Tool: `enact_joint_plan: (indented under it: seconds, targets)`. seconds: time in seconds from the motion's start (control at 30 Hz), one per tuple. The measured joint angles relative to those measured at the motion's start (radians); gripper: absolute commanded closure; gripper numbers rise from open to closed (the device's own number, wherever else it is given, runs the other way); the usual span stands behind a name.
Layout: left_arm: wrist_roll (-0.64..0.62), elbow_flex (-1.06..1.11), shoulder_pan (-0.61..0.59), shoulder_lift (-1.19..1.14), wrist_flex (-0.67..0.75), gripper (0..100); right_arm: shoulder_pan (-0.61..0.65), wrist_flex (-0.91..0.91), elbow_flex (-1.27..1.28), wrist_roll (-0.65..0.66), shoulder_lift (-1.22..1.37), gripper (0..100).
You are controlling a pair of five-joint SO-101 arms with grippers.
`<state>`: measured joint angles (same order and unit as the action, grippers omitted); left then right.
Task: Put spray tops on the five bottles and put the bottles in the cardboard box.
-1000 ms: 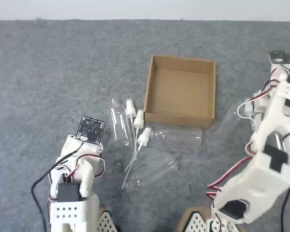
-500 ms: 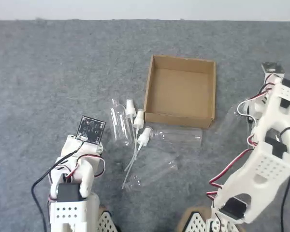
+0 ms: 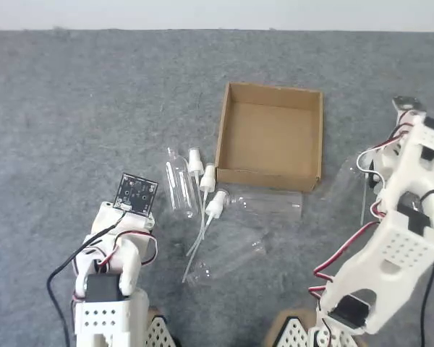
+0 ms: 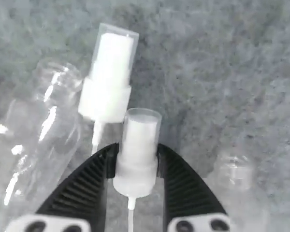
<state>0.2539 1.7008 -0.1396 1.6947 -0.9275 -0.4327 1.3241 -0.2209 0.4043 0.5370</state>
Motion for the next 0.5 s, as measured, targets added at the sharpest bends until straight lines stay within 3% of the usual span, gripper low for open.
enact_joint_plan:
  seconds: [0.27,0.5]
  targets:
    - [0.0,0.0,0.0,0.0,0.0,99,0.023,0.218,-0.181,-0.005,-0.18,97.8]
    - [0.0,0.0,0.0,0.0,0.0,99,0.276,0.348,-0.207,-0.069,-0.322,97.8]
